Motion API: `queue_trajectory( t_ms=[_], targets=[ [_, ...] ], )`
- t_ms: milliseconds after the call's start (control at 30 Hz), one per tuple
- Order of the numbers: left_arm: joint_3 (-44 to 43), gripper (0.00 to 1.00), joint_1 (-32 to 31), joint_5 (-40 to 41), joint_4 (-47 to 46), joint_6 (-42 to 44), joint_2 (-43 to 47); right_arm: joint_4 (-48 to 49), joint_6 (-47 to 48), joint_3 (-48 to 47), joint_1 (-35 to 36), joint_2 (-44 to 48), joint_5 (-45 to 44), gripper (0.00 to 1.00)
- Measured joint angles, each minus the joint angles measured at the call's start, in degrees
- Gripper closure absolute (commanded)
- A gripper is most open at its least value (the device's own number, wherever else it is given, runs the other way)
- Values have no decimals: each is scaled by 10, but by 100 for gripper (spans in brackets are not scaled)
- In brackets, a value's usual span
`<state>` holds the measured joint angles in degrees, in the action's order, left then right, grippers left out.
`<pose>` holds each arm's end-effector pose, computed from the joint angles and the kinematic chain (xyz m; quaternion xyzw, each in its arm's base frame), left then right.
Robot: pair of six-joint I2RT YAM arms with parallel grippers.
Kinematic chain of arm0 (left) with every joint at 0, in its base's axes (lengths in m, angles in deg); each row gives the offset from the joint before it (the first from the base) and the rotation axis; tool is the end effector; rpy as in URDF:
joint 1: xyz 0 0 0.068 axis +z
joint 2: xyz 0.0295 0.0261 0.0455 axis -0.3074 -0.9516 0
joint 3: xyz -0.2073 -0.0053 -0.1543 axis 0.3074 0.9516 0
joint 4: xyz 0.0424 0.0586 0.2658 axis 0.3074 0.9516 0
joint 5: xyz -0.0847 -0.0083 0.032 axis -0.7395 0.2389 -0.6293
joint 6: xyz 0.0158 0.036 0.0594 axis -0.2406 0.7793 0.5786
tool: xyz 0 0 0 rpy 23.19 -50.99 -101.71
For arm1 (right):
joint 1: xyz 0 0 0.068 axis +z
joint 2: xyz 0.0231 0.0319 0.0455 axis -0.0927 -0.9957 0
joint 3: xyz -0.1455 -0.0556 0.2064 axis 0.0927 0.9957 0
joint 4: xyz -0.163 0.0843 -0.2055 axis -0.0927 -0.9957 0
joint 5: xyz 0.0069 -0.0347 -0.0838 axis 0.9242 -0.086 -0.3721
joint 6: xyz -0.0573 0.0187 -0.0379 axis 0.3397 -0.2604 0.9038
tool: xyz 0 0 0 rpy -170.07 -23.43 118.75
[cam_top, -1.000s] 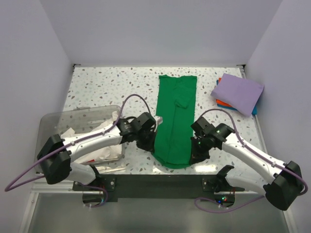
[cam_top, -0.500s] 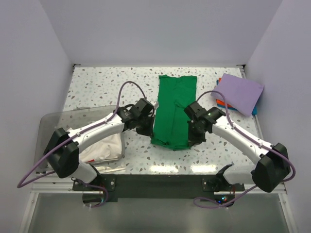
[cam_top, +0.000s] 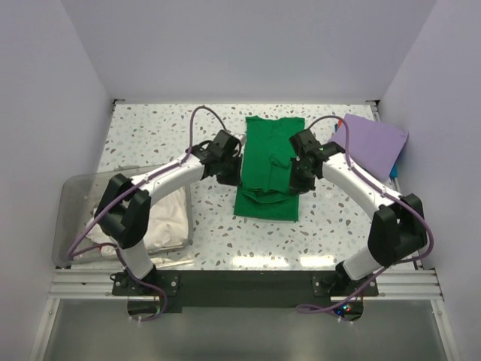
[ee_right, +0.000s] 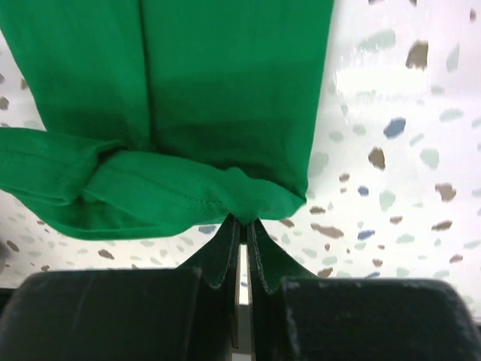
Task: Fold and stack the t-shirts
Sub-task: Fold the tshirt
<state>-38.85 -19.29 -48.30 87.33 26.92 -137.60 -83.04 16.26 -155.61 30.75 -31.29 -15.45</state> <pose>0.3080 -0.2420 0.1859 0.0736 0.9548 -0.2017 0.2055 0.2879 0.1342 0.2128 0.0860 0.9817 0.0681 0.1557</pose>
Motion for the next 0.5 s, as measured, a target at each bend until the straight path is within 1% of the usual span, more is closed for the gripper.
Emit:
queue_trajectory(
  t_ms=[200,500],
  targets=[
    [-92,100,28,-13,-13,31,-64,22,30,-30,-28,-45,-2,100],
    [-171,100,63,-39,-19,71,-152,41,72,-90,-77,-125,-5,100]
  ],
)
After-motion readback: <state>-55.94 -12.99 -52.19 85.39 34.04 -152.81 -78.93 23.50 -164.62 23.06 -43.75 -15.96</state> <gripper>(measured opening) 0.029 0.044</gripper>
